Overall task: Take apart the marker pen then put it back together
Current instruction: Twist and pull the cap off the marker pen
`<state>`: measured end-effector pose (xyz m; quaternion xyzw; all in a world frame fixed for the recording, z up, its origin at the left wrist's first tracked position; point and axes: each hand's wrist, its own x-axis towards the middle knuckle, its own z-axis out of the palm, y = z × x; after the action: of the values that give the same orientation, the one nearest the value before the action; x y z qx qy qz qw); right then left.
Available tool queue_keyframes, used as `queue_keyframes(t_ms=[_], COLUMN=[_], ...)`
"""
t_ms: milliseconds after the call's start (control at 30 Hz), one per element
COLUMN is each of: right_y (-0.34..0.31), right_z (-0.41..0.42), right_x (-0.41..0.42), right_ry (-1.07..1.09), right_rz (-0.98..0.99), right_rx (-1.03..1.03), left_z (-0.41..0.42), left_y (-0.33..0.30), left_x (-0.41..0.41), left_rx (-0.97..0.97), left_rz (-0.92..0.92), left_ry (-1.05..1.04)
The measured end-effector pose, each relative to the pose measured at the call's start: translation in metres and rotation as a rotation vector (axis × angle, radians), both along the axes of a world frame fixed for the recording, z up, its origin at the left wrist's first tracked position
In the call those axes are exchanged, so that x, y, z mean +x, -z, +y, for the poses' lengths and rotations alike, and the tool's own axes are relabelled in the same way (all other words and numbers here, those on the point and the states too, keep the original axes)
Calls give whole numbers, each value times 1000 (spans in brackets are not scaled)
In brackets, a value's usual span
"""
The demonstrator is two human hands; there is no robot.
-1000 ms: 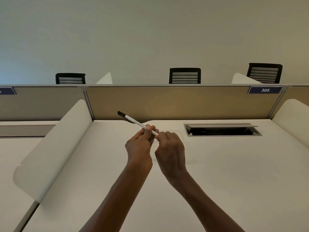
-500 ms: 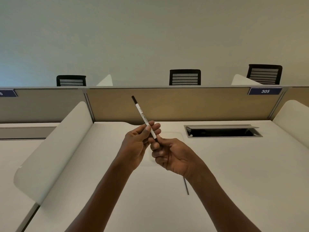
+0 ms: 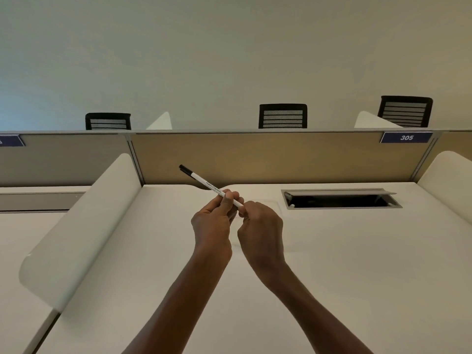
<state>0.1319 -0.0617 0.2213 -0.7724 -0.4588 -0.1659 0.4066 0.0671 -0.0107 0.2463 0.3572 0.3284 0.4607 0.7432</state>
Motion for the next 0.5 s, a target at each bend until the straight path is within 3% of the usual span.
queue_keyframes(t_ms=[67, 100, 133, 233, 300, 500], right_y=[2, 1, -2, -15, -22, -26], right_z=[1, 1, 2, -2, -8, -14], right_x=[1, 2, 5, 20, 29, 26], right_ry=[-5, -39, -112, -501, -697, -1005], right_rz=[-49, 16, 166, 1022, 1448, 1838], right_rx=[-9, -39, -96, -117, -103, -122], left_z=[2, 5, 9, 22, 29, 37], left_y=[0, 0, 0, -1, -4, -14], left_x=[-1, -2, -5, -17, -24, -33], left_rx=[-26, -30, -25, 36, 81, 121], left_rz=[-2, -6, -10, -1, 4, -36], left_ry=[8, 32, 71, 240, 358, 572])
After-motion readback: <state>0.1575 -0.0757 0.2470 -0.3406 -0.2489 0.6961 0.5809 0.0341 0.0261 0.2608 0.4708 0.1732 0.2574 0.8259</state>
